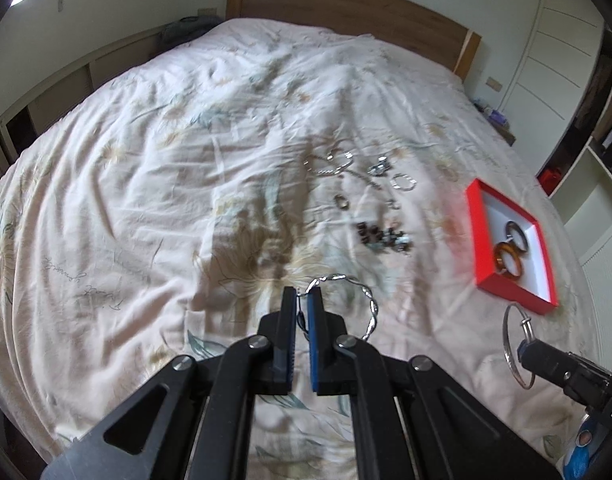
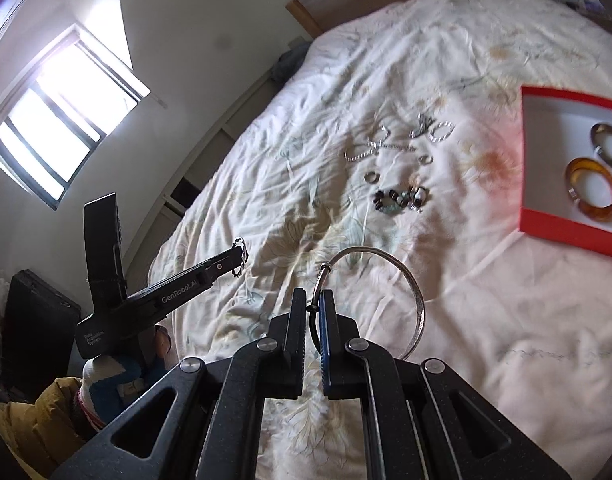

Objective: Organize jewelry
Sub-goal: 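Carry both silver pieces into the red box and open both tools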

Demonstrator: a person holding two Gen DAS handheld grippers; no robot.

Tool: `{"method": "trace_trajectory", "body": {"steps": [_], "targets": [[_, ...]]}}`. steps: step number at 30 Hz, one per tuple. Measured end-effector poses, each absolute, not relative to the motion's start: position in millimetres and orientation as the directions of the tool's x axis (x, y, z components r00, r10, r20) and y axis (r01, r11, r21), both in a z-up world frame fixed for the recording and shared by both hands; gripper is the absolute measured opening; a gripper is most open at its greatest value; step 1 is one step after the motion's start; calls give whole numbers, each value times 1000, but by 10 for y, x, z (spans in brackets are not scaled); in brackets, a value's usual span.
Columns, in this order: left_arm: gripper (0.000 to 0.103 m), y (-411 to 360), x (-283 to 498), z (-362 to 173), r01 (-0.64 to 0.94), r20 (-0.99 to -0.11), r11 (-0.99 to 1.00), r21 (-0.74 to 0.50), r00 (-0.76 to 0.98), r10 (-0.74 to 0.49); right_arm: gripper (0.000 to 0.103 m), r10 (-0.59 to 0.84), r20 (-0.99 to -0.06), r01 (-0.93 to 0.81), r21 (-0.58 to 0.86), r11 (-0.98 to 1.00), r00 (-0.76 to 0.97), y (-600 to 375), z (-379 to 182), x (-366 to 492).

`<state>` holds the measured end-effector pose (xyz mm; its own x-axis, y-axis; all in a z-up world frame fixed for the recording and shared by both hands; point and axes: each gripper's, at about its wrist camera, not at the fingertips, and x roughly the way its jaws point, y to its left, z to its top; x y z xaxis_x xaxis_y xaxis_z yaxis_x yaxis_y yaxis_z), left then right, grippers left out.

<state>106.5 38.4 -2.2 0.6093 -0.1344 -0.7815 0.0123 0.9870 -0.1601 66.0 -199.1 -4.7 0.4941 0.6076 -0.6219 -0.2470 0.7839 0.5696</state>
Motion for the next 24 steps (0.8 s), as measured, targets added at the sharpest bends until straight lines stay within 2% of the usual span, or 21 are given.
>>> {"method": "trace_trajectory", "body": {"steps": [14,24], "targets": [[4,-607,894,300,215,-747,956,-199,598,-290,6,484,-610,-133,529,838,628,-2843,208,202],[4,-1569,1293,290,364,-759,913,-184,538,-367,6,400,-641,-77,470,879,654,-3493,220,621]]}}
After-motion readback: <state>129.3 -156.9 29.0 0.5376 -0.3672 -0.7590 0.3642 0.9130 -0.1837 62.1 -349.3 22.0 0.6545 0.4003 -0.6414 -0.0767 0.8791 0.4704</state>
